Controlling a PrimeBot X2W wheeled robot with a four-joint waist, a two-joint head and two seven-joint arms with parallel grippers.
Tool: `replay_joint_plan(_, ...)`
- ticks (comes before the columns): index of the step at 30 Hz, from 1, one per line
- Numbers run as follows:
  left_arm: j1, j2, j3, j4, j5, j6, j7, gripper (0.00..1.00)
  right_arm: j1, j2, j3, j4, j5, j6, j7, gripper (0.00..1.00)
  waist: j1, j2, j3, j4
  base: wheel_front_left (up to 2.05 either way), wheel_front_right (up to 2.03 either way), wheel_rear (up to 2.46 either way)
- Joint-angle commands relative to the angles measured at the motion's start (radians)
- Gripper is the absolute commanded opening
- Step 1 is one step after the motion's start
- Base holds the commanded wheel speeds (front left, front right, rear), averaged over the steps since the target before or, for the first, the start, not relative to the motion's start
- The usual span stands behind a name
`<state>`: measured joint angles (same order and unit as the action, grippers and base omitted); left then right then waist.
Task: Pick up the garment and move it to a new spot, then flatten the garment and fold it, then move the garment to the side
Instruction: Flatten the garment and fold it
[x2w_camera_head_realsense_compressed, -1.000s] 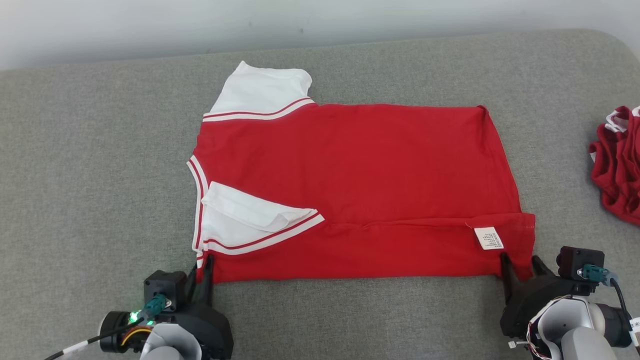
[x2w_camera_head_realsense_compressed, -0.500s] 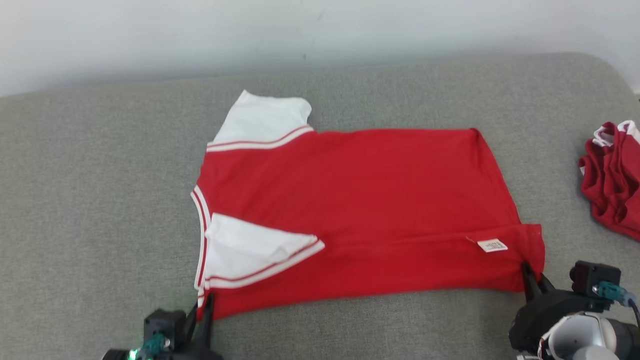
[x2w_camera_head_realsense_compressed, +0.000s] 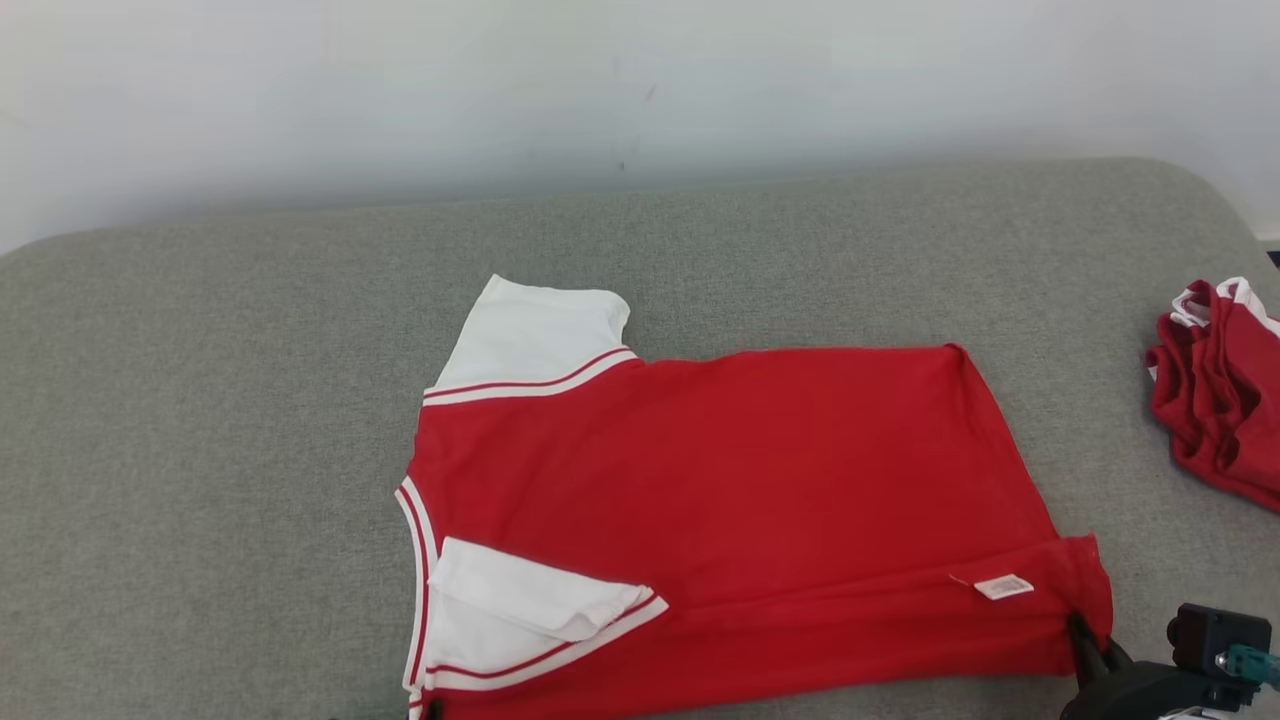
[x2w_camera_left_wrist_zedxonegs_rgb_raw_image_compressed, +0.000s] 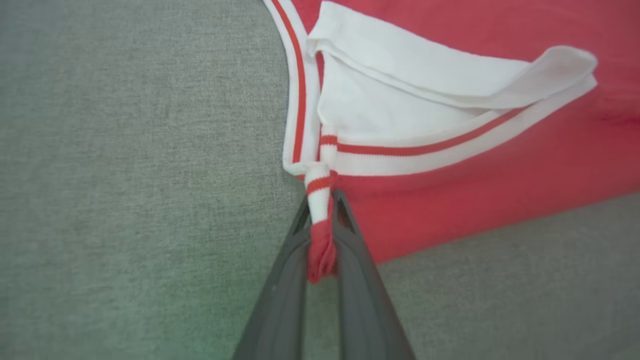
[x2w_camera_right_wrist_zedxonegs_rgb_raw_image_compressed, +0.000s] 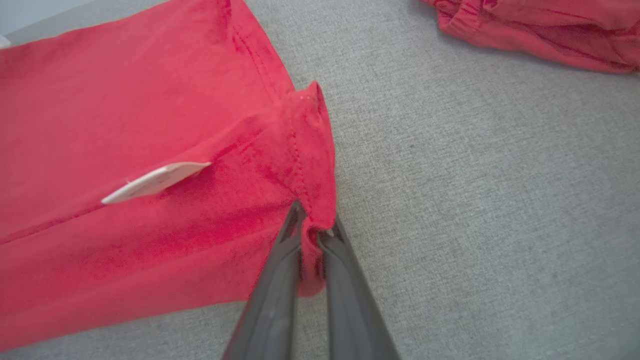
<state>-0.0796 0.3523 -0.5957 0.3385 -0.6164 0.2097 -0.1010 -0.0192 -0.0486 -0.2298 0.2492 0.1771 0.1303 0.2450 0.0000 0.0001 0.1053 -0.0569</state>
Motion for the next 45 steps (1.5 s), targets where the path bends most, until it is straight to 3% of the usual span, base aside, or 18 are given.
replay_joint_plan(1,0.023,0.01,0.0,-0.007,-0.005,0.012,0.006,0.0,0.014,-0.003,-0.005,0.002,0.005,0.0,-0.005,0.0,0.0,-0.0001,-0.004,0.0,0.0,0.0,0.0)
replay_joint_plan(2,0.028,0.012,0.0,-0.013,-0.005,0.015,0.008,0.09,0.016,-0.003,-0.004,0.005,0.005,0.0,-0.007,0.22,0.0,-0.0001,-0.005,0.0,0.0,0.0,0.0)
replay_joint_plan(3,0.032,0.014,0.003,-0.018,-0.004,0.023,0.004,0.36,0.021,-0.003,-0.003,0.009,0.004,0.0,-0.003,0.4,0.0,-0.0001,-0.007,0.0,0.0,0.0,0.0)
replay_joint_plan(4,0.035,0.016,0.005,-0.021,0.001,0.028,-0.004,1.0,0.023,-0.003,-0.003,0.013,0.006,0.0,0.002,1.0,0.0,-0.0001,-0.009,0.001,0.0,0.0,0.0)
replay_joint_plan(11,0.057,0.027,0.018,-0.038,-0.009,0.062,0.005,1.0,0.044,-0.002,-0.006,0.0,0.004,0.0,0.027,1.0,0.0,-0.0001,-0.021,0.004,0.0,0.0,0.0)
replay_joint_plan(19,0.015,0.094,0.072,-0.089,-0.016,0.083,0.013,1.0,0.0,-0.009,-0.035,-0.102,-0.03,0.0,0.099,1.0,0.0,-0.0001,-0.021,0.003,0.0,0.0,0.0)
replay_joint_plan(24,-0.07,0.132,0.105,-0.189,-0.024,0.095,0.078,1.0,-0.094,-0.061,-0.008,-0.155,-0.022,0.0,0.192,1.0,0.0,-0.0001,0.008,-0.01,0.0,0.0,0.0)
replay_joint_plan(29,-0.235,0.159,0.111,-0.226,-0.054,0.027,0.189,1.0,-0.25,-0.101,0.055,-0.124,0.014,0.0,0.261,1.0,0.0,-0.0001,0.078,-0.033,0.0,0.0,0.0)
replay_joint_plan(37,-0.527,0.16,0.104,-0.092,-0.086,-0.099,0.328,1.0,-0.526,-0.133,0.166,0.042,0.04,0.0,0.316,1.0,0.0,-0.0001,0.2,-0.074,0.0,0.0,0.0)
replay_joint_plan(41,-0.655,0.142,0.091,-0.011,-0.069,-0.12,0.362,1.0,-0.627,-0.131,0.209,0.113,0.038,0.0,0.306,1.0,0.0,-0.0001,0.26,-0.093,0.0,0.0,0.0)
replay_joint_plan(45,-0.762,0.089,0.098,0.09,-0.073,-0.113,0.351,1.0,-0.707,-0.138,0.259,0.175,0.042,0.0,0.277,1.0,0.0,-0.0001,0.318,-0.112,0.0,0.0,0.0)
